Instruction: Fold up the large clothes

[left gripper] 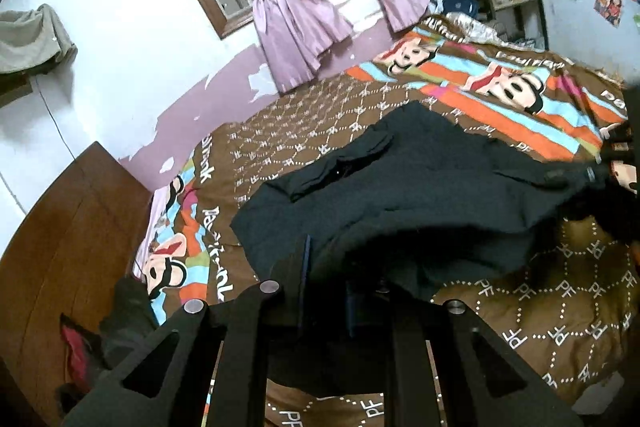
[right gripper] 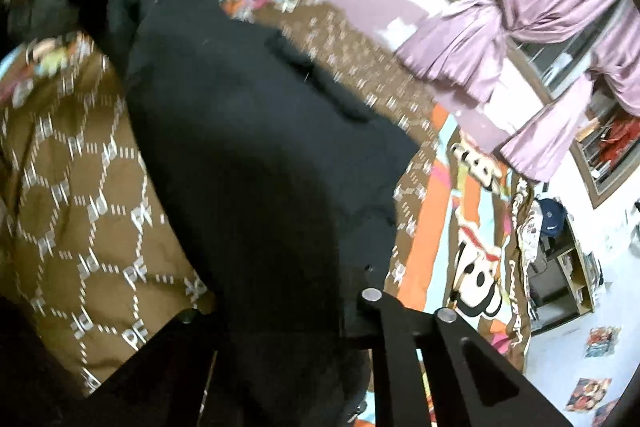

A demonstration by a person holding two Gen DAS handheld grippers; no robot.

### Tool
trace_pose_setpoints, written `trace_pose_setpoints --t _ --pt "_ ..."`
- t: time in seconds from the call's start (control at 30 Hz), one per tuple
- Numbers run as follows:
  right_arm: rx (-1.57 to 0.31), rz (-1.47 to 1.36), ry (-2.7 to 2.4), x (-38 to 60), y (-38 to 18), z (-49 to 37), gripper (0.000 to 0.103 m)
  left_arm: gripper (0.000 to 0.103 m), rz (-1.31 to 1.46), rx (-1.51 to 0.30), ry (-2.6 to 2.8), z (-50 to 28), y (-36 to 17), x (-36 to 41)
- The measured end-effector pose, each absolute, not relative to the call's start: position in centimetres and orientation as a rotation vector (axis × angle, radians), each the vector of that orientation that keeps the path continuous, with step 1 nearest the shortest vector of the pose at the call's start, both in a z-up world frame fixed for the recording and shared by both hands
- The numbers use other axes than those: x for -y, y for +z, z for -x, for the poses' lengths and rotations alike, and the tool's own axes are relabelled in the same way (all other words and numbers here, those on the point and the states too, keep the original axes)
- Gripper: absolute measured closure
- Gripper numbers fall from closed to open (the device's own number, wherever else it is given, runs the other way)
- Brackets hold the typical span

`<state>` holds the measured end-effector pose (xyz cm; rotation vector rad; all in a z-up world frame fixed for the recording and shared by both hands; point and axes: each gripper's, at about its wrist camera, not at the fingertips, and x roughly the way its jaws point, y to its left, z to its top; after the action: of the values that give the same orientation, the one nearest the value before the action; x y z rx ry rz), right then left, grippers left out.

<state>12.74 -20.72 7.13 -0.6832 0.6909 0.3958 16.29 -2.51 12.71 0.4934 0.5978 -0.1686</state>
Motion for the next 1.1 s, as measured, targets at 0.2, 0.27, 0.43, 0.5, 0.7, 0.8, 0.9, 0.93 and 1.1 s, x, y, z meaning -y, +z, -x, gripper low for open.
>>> trace_pose_setpoints --t 0.2,0.27,0.43,0.5,0.7,0.8,0.9,0.93,1.1 --pt "-0.567 0.608 0.427 19.5 13.7 -10.0 0.095 0.096 -0.424 -0.459 -0.186 -10.6 15.4 -0.3" --pt "-0.537 0.584 0.448 19.4 15.7 -8.2 0.096 0.096 -0.377 -0.456 -0.189 -9.4 16.3 -1.4" --pt "-0.519 0.614 0.491 18.7 17.4 -5.7 0.096 0.097 -0.318 -0.420 -0.184 -5.8 19.1 -3.1" --pt "-0.568 0.606 0.505 18.4 16.9 -6.4 0.096 0.097 -0.321 -0.413 -0.183 -4.5 19.6 -3.2" --pt "-0.660 0.547 0.513 18.3 15.9 -9.7 0.096 0.097 -0.316 -0.508 -0.205 -5.7 18.6 -3.0" --pt "-0.661 0.541 0.504 18.3 16.2 -11.8 0.096 0.097 -0.317 -0.532 -0.211 -7.0 18.5 -2.5" --pt "-0.663 0.525 0.498 18.0 16.6 -14.4 0.096 0.097 -0.310 -0.543 -0.208 -8.8 19.0 -2.4" --pt "-0.660 0.525 0.495 17.9 16.6 -15.3 0.096 0.097 -0.310 -0.547 -0.205 -9.6 19.2 -2.2" --pt "-0.620 0.555 0.469 17.0 16.6 -20.5 0.095 0.096 -0.317 -0.556 -0.178 -13.9 19.9 -2.1"
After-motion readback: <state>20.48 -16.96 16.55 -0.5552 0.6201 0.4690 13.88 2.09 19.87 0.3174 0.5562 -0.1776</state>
